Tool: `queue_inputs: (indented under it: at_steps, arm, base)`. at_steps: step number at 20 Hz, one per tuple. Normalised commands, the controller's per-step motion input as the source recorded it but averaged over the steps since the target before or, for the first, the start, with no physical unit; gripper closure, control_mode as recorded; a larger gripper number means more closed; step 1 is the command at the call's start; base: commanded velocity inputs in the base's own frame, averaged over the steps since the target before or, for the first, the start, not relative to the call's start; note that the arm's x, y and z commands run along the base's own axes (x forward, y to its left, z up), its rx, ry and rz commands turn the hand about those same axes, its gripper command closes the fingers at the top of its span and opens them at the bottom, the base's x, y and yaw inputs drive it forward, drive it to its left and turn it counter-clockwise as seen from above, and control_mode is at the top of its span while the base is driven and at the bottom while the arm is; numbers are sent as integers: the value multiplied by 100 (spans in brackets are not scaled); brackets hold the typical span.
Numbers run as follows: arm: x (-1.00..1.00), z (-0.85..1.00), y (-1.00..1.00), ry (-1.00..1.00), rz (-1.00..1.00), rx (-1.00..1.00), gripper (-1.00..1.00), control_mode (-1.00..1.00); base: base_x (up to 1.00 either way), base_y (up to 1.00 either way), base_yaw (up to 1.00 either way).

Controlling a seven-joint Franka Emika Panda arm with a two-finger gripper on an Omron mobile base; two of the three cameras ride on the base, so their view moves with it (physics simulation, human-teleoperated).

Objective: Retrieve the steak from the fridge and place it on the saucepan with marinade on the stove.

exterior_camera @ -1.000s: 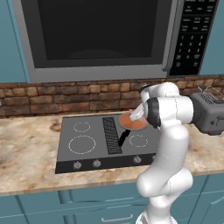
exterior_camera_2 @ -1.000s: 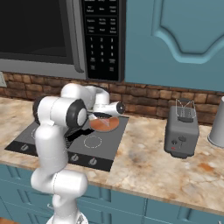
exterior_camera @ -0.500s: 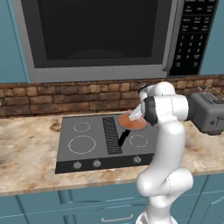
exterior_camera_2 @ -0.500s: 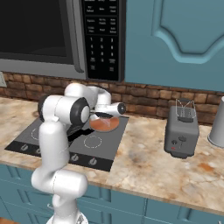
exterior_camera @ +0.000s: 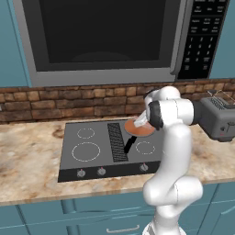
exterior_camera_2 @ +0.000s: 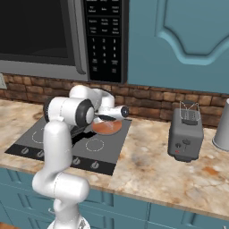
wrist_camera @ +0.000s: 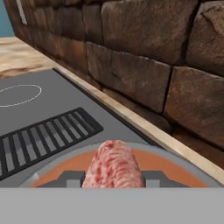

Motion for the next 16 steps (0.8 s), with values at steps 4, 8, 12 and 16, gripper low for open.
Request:
queue_inputs:
  at_steps: [4, 8, 12, 16]
  arm:
    - [21, -19, 0, 0, 0, 0, 100, -100]
    - [17, -18, -2, 0, 0, 0, 100, -100]
    - [18, -17, 0, 0, 0, 0, 100, -100]
    - [14, -15, 0, 0, 0, 0, 100, -100]
  base:
    - [0, 0, 0]
    - [0, 0, 0]
    - [0, 0, 0]
    - [0, 0, 0]
